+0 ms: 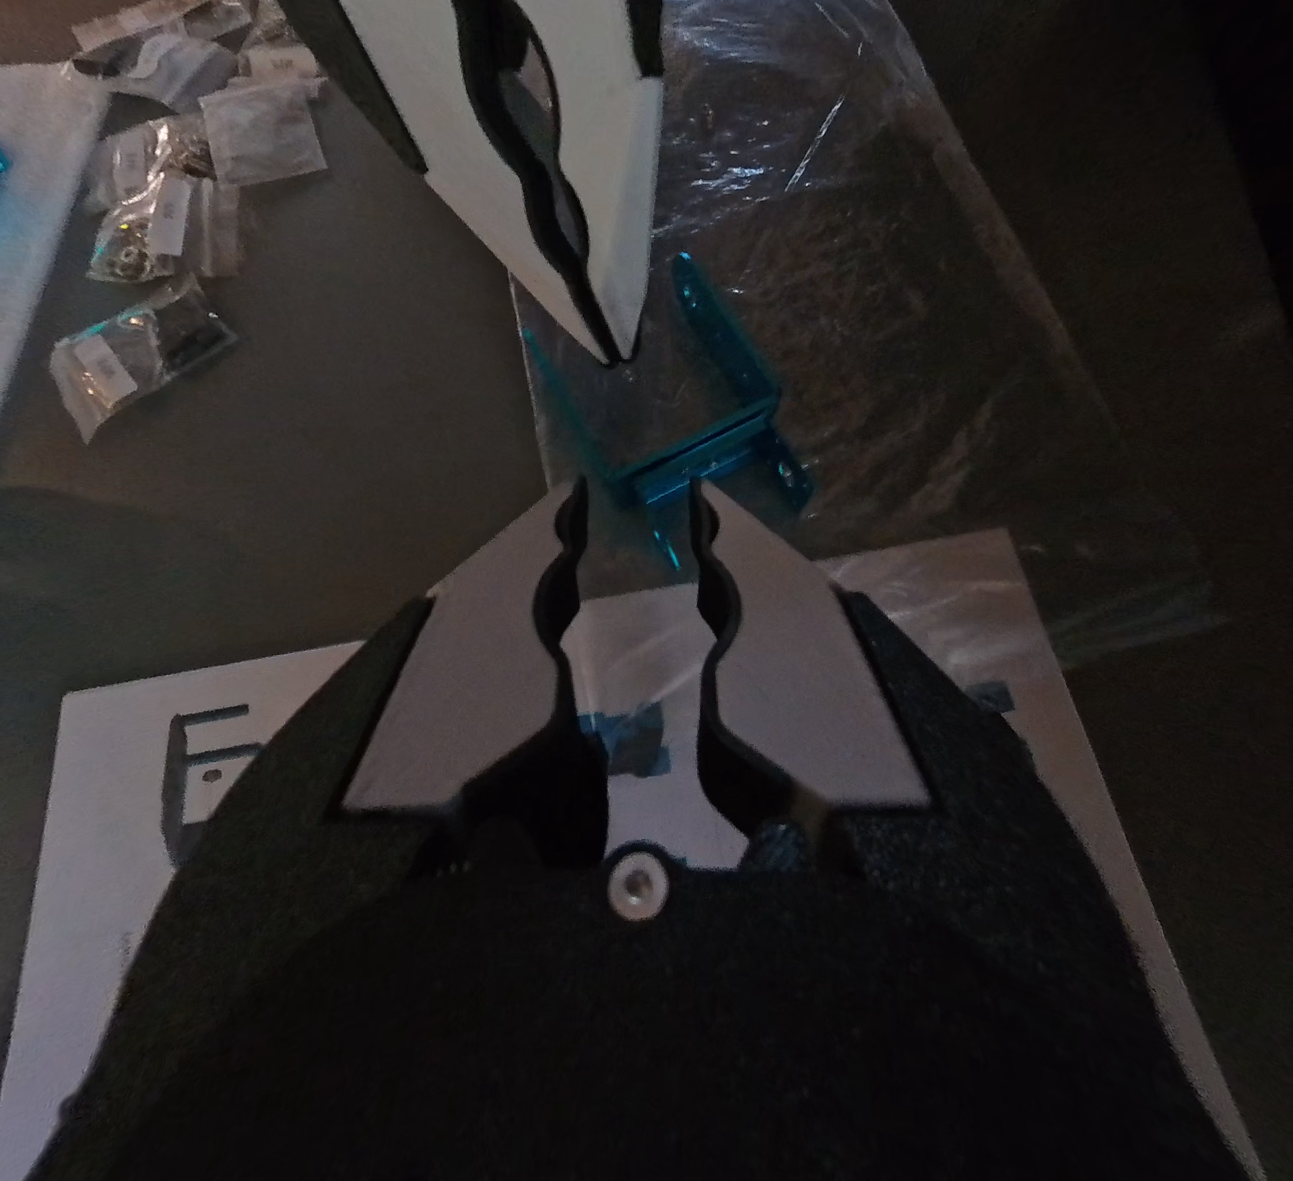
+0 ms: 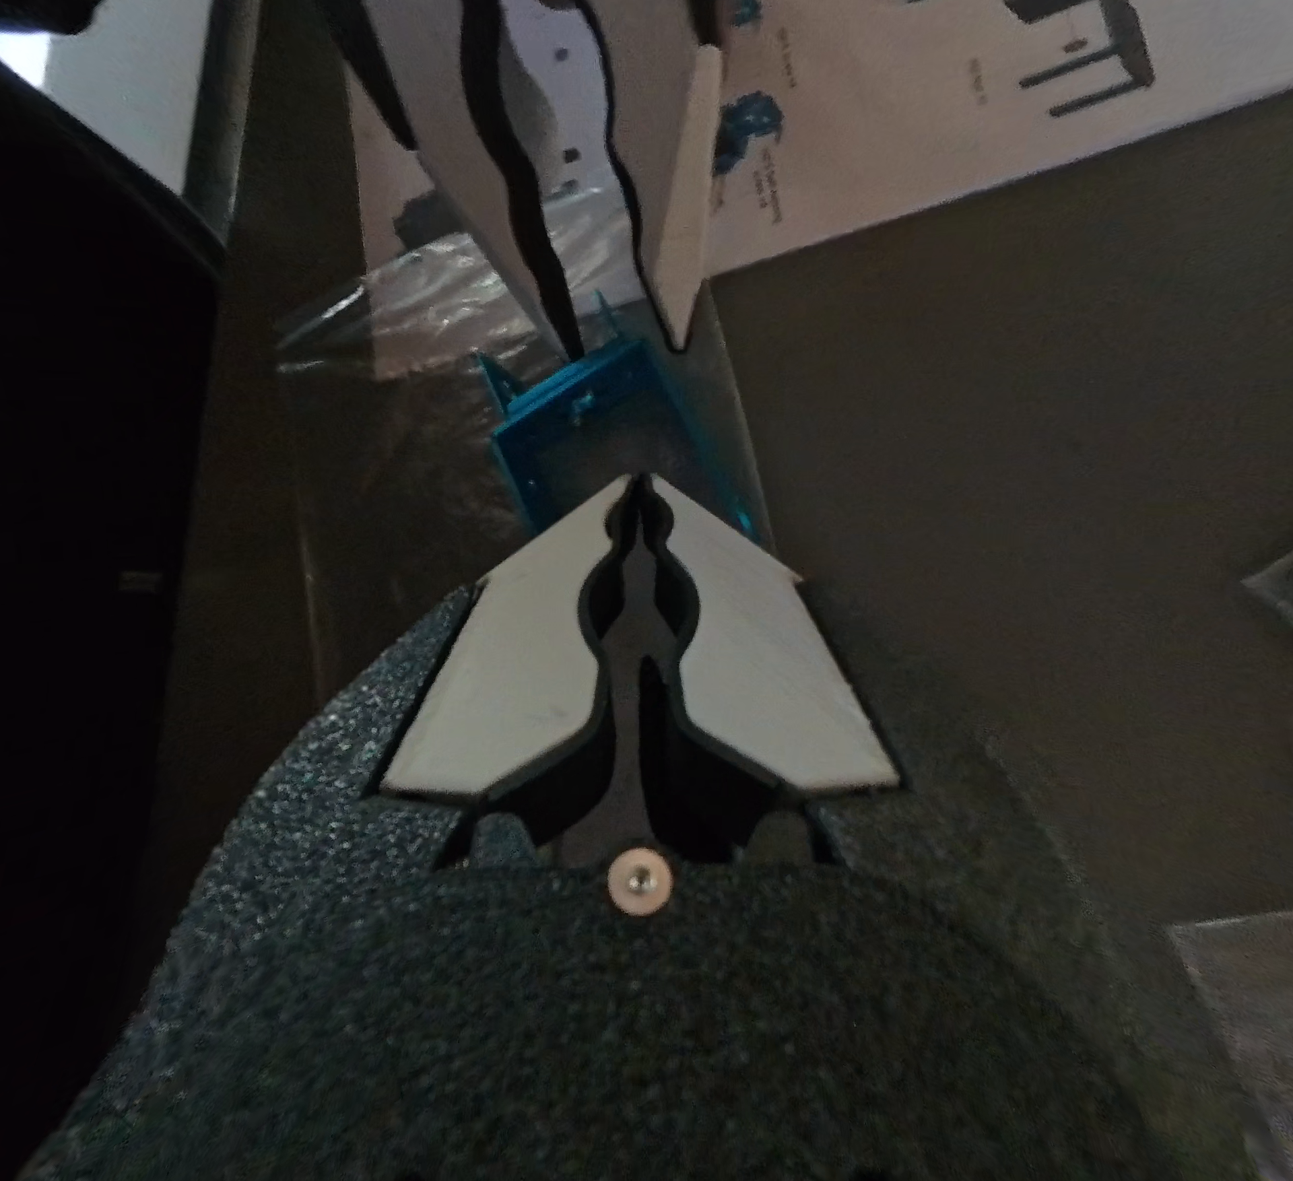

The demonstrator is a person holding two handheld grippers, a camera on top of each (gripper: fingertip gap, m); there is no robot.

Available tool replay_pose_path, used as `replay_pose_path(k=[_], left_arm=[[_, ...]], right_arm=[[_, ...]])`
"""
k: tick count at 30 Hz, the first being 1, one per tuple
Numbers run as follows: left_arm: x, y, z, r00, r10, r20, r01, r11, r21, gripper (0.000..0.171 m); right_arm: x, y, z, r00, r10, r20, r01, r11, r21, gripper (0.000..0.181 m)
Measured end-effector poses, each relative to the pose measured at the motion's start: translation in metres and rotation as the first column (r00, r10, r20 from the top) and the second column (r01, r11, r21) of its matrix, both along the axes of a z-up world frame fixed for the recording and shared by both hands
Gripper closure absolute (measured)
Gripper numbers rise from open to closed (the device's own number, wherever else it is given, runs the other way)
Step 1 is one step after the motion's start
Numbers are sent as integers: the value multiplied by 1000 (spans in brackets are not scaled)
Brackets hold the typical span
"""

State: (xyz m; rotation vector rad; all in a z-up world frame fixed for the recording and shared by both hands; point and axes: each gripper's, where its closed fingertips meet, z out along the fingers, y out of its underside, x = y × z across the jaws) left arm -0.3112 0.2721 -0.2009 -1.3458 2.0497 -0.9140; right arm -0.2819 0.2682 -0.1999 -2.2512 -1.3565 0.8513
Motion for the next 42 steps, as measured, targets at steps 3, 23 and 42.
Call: replay_pose_path(k=[3,23,42], left_arm=[[1,-1,-2,1000,-4,4,4,1000,19,143],[1,-3,-5,1000,-6,-11,6,1000,2,144],[1,-4,-6,1000,-11,-15,11,1000,5,144]], right_arm=[[12,3,-4,997,-53,55,50,997,61,181],[3,-3,-18,933,166,318,-225,961,159,177],[4,-4,-14,920,201,335,-260,956,138,173]])
